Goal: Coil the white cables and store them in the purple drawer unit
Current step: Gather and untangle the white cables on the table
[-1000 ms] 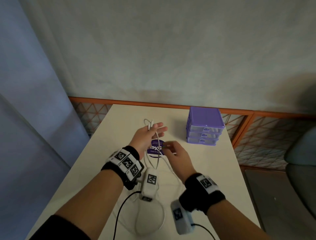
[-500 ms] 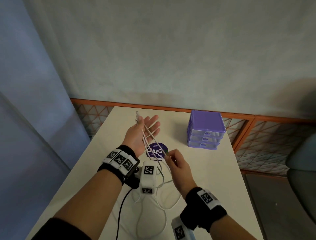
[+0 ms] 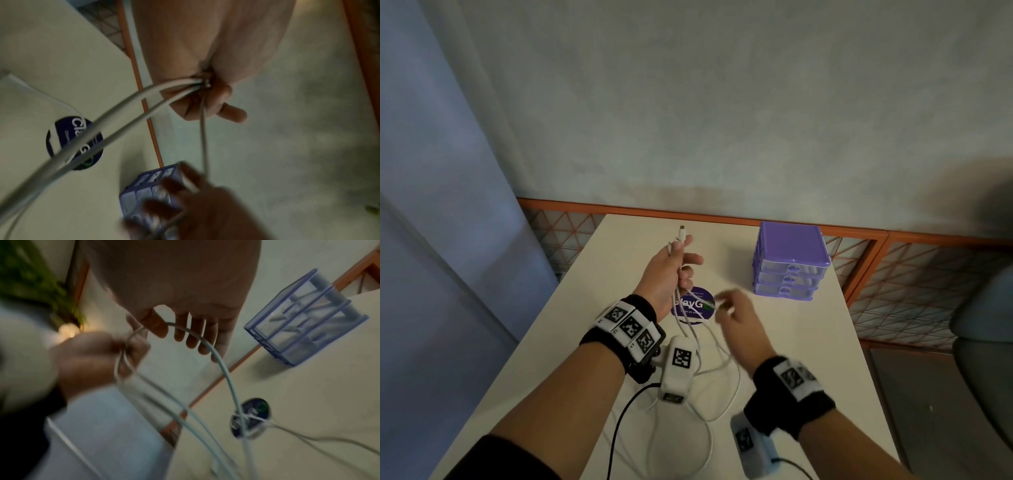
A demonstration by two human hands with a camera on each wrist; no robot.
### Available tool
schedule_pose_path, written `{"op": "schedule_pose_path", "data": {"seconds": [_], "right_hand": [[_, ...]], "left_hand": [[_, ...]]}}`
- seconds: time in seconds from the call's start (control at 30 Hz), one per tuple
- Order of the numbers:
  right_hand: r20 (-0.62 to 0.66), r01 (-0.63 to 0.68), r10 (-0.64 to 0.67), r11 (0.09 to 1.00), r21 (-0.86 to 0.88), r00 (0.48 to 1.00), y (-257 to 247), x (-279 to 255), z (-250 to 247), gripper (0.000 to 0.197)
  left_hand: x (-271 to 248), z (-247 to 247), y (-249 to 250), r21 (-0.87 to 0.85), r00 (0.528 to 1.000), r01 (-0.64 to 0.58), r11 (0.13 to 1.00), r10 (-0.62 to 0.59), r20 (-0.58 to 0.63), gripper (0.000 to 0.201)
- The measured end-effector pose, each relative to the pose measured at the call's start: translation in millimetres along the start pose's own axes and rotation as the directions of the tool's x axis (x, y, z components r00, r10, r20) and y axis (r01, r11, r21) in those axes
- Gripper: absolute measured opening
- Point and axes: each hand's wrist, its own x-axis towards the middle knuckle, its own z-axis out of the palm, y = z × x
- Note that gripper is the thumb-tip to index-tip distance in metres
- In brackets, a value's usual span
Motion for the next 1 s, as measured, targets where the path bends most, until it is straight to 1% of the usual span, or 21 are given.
{"op": "schedule_pose_path", "data": {"seconds": [0.03, 0.07, 0.1, 0.13, 0.2, 0.27, 0.33, 0.4, 0.47, 0.53, 0.63, 0.73, 0.87, 0.93, 1.0], "right_hand": [[-0.068, 0.004, 0.002, 0.996, 0.088, 0.998, -12, 10, -7, 0.039], [-0.099, 0.015, 0.002, 0.986, 0.168, 0.995, -25, 21, -15, 0.048], [-0.096, 0.027, -0.005, 0.971, 0.236, 0.995, -38, 30, -22, 0.053], [-0.075, 0.031, -0.01, 0.959, 0.283, 0.997, -51, 38, -27, 0.054], [-0.042, 0.029, -0.016, 0.946, 0.322, 0.999, -69, 50, -35, 0.043], [-0.022, 0.05, -0.046, 0.962, 0.268, 0.999, -76, 58, -37, 0.032], [-0.031, 0.105, -0.101, 0.977, 0.187, 0.994, -76, 62, -36, 0.025], [-0.06, 0.117, -0.107, 0.973, 0.199, 0.992, -72, 65, -37, 0.021], [-0.059, 0.104, -0.093, 0.967, 0.232, 0.994, -68, 65, -38, 0.02], [-0.04, 0.112, -0.105, 0.966, 0.235, 0.994, -65, 64, -38, 0.019], [-0.011, 0.136, -0.136, 0.967, 0.217, 0.991, -65, 61, -39, 0.019], [0.072, 0.097, -0.115, 0.972, 0.215, 0.991, -63, 59, -41, 0.022], [0.118, 0.077, -0.109, 0.966, 0.246, 0.987, -62, 54, -41, 0.023], [0.132, 0.065, -0.103, 0.963, 0.262, 0.986, -62, 53, -42, 0.025], [0.16, 0.02, -0.075, 0.948, 0.319, 0.984, -58, 50, -40, 0.031]], "left_hand": [[0, -1, -1, 0.061, 1.0, -0.005, 0.998, 0.003, 0.029, 0.035], [-1, -1, -2, 0.112, 0.998, -0.012, 0.994, 0.005, 0.062, 0.032], [-2, -1, -2, 0.158, 0.996, -0.02, 0.987, 0.006, 0.09, 0.029], [-3, 1, -2, 0.202, 0.994, -0.027, 0.979, 0.005, 0.109, 0.027], [-5, 4, -3, 0.282, 0.992, -0.042, 0.959, 0.007, 0.123, 0.026], [-8, 6, -3, 0.342, 0.991, -0.055, 0.938, 0.009, 0.135, 0.026], [-10, 7, -3, 0.391, 0.987, -0.074, 0.917, 0.011, 0.161, 0.028], [-12, 8, -2, 0.433, 0.984, -0.094, 0.896, 0.016, 0.179, 0.032], [-12, 8, -1, 0.46, 0.986, -0.096, 0.883, 0.02, 0.167, 0.036], [-13, 8, -2, 0.462, 0.988, -0.087, 0.882, 0.016, 0.156, 0.039], [-14, 7, -1, 0.451, 0.987, -0.051, 0.891, -0.024, 0.159, 0.041], [-12, 6, -2, 0.424, 0.98, -0.019, 0.906, -0.066, 0.186, 0.044], [-12, 9, -3, 0.298, 0.975, 0.046, 0.953, -0.107, 0.193, 0.042], [-13, 10, -2, 0.238, 0.976, 0.056, 0.97, -0.104, 0.191, 0.037], [-12, 12, 2, 0.18, 0.984, 0.05, 0.982, -0.08, 0.161, 0.035]]}}
